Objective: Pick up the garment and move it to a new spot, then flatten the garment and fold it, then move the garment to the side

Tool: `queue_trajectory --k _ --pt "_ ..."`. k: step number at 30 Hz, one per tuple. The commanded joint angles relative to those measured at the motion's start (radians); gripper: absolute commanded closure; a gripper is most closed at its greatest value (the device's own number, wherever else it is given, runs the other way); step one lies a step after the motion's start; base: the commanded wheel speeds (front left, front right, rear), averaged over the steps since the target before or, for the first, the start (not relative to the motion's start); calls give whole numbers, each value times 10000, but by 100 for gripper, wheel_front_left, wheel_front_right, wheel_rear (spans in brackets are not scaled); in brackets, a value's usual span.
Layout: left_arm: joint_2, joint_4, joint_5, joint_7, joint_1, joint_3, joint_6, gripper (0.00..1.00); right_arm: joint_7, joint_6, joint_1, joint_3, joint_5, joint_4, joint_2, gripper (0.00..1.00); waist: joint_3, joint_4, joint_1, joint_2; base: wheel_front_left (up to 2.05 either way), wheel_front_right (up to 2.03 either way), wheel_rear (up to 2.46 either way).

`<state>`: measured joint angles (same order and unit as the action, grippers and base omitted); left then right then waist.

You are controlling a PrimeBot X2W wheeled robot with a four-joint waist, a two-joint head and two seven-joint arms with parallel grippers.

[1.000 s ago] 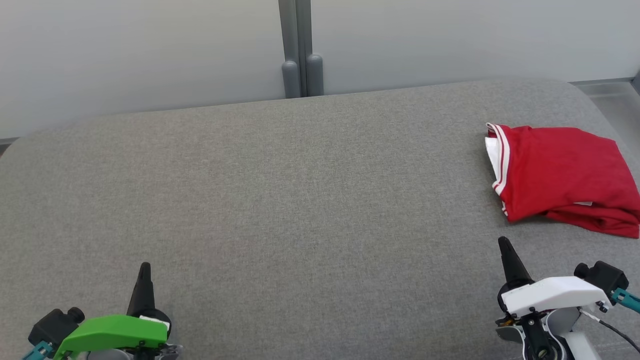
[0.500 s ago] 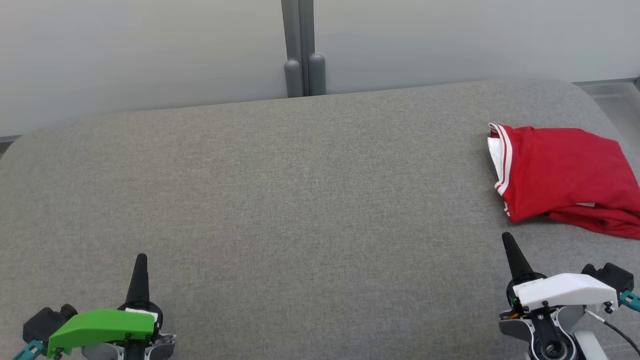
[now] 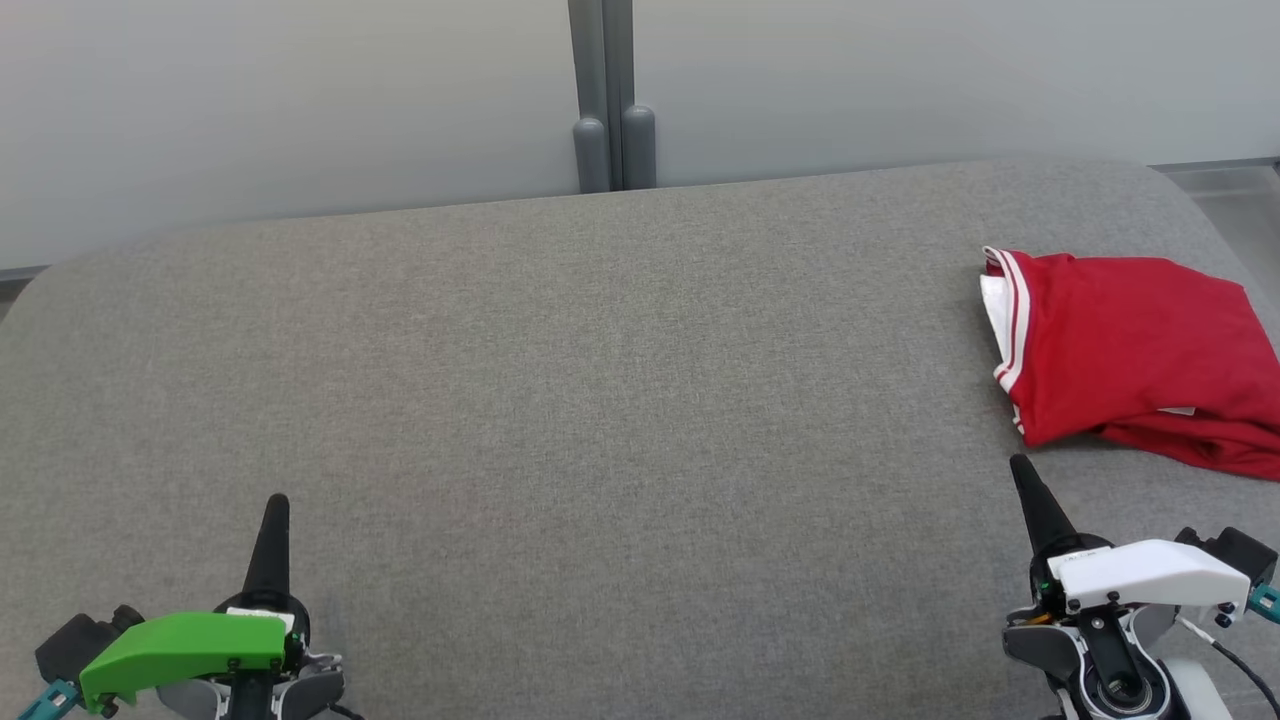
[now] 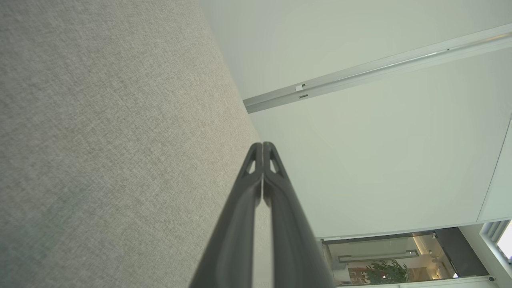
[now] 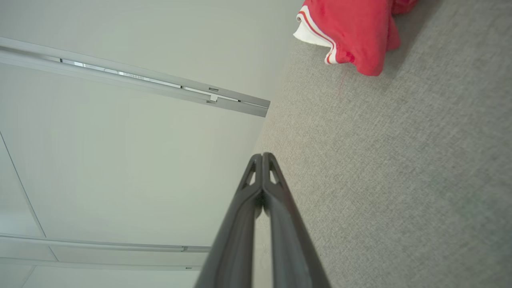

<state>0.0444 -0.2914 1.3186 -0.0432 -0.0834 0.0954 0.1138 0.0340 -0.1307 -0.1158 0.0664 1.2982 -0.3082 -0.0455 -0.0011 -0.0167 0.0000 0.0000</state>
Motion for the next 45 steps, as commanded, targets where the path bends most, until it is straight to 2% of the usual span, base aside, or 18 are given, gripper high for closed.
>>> queue_trajectory --k 1,37,45 --pt "73 112 223 -65 -230 60 50 100 67 -3 -171 47 235 123 -56 100 1 5 0 0 0 0 0" --pt "89 350 2907 -796 -425 344 196 100 760 -2 -173 380 3084 446 -68 100 42 160 0 0 0 0 0" --pt "90 362 2921 -794 -439 351 202 100 777 -2 -170 386 3165 458 -67 100 44 167 0 0 0 0 0"
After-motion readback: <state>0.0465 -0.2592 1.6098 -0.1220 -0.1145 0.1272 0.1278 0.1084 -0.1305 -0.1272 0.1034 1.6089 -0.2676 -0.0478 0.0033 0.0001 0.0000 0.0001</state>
